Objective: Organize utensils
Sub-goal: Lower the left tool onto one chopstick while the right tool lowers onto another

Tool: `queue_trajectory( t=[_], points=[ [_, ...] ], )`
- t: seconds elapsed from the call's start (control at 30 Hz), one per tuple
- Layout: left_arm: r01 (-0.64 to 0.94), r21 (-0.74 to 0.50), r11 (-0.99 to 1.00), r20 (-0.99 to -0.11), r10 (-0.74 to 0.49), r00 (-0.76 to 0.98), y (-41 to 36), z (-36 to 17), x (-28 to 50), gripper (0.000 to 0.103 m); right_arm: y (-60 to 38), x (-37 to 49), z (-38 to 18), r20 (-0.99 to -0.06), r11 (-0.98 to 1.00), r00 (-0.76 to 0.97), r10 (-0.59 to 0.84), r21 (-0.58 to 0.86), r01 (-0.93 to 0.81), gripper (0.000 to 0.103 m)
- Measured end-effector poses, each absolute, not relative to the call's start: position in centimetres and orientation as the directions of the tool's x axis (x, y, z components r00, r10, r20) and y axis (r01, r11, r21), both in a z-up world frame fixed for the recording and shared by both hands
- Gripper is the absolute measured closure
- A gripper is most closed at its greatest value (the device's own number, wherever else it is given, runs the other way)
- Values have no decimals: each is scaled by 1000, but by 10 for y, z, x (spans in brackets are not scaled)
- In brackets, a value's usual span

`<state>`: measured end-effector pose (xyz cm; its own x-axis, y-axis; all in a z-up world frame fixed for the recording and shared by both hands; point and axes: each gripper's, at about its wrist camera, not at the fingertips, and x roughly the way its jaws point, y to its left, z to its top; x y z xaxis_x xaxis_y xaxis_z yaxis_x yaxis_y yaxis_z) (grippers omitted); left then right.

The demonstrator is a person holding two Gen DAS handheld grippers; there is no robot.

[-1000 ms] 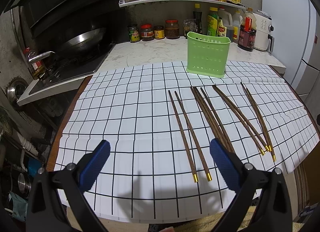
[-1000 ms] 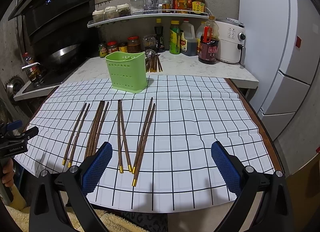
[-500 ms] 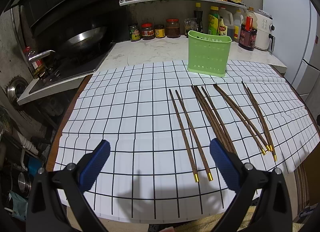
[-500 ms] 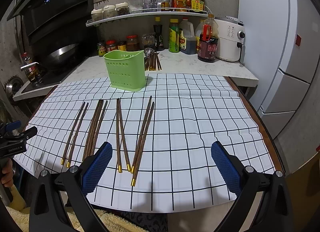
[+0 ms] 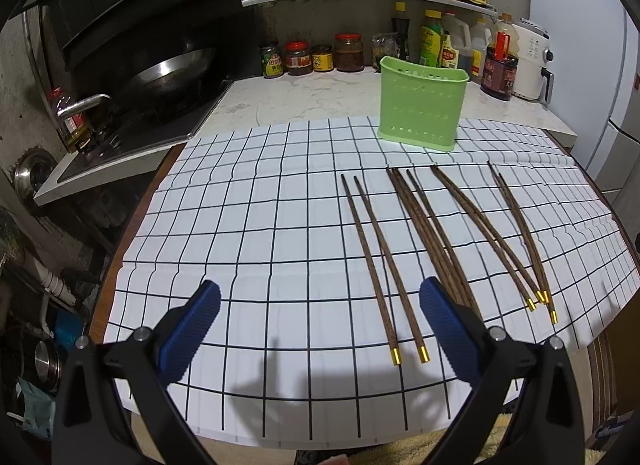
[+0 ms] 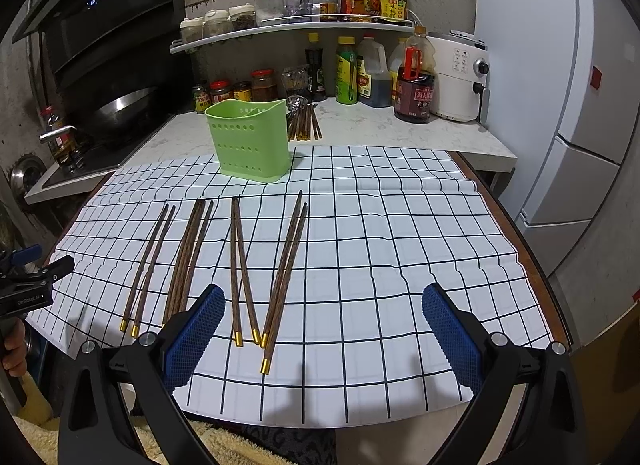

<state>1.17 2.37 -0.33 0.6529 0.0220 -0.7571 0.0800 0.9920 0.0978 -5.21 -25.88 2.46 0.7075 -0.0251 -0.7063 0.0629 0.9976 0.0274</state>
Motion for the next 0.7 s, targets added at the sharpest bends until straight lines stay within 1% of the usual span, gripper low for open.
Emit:
queue_trajectory(
  t=[0.13,0.3,0.4,0.5,0.53,0.57,0.7],
  points=[
    [47,102,994,-771,49,636,31,-14,18,6,-262,-48,14,-710,997,704,-29,30,72,6],
    [31,80,996,-793,45,607,40,-35,27,6,-264,-41,-3,-702,996,712,-34,35,82,6],
    [53,55,997,-820,15,573,38,-53,32,6,-264,-37,-17,-694,996,720,-8,58,67,6],
    [82,35,996,-836,-16,549,30,-69,34,7,-264,-30,-32,-714,996,700,14,71,53,6],
    [84,31,996,-838,-20,545,28,-72,35,8,-263,-29,-35,-717,996,697,14,70,52,6],
    [87,28,996,-842,-24,539,25,-76,36,13,-262,-28,-38,-717,996,697,16,70,50,6],
    [108,36,993,-851,-26,524,13,-84,39,17,-260,-24,-48,-707,994,707,-1,74,76,6]
  ],
)
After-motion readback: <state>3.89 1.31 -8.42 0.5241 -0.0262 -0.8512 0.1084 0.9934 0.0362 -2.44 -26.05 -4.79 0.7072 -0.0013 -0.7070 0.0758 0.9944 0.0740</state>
